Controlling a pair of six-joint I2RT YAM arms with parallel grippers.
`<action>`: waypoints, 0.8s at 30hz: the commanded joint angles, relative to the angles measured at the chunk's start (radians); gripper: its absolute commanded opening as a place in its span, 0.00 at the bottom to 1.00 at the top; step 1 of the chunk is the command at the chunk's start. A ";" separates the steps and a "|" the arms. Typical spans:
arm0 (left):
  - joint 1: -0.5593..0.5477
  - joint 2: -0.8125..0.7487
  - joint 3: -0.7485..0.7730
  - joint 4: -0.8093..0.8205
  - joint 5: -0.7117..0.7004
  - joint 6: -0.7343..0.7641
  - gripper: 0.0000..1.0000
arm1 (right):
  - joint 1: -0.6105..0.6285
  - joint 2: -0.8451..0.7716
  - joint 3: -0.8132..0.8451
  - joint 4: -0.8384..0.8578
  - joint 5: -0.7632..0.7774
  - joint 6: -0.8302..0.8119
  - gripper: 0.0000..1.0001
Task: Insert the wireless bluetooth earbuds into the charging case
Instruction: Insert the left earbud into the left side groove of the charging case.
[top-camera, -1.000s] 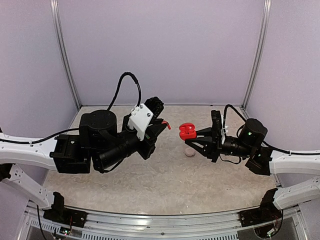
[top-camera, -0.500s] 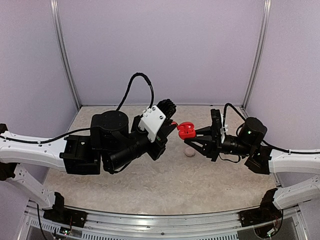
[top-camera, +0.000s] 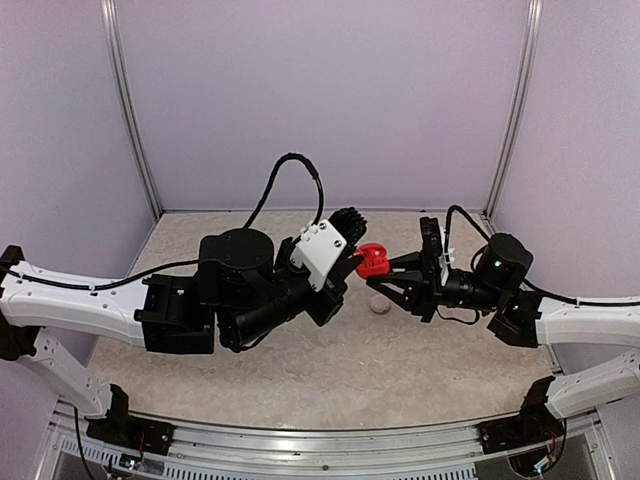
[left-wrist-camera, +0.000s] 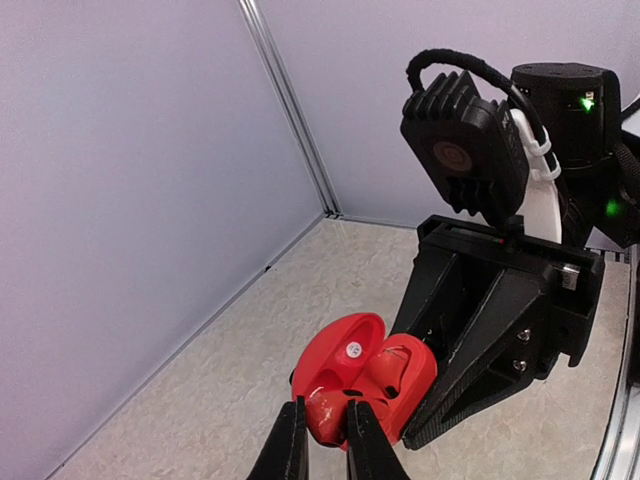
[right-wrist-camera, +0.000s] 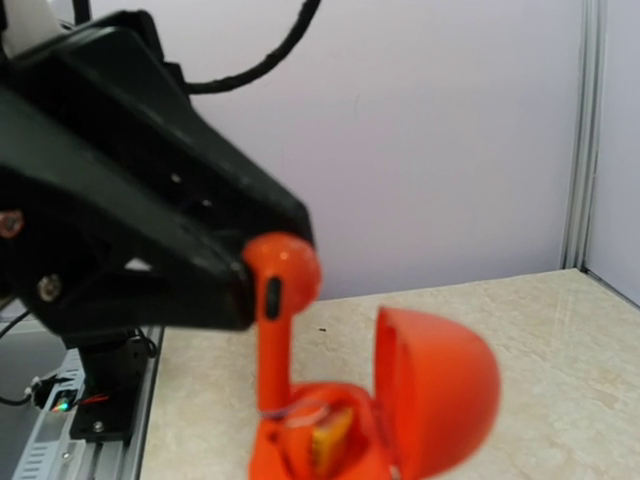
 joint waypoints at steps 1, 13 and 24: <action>-0.006 0.012 0.032 0.016 -0.011 0.017 0.02 | 0.010 -0.002 0.028 0.032 -0.012 0.005 0.01; -0.006 0.013 0.019 -0.004 0.000 0.027 0.02 | 0.011 -0.006 0.036 0.041 -0.006 0.010 0.01; -0.008 0.031 0.018 -0.045 0.059 0.009 0.02 | 0.011 -0.006 0.040 0.050 -0.022 0.001 0.01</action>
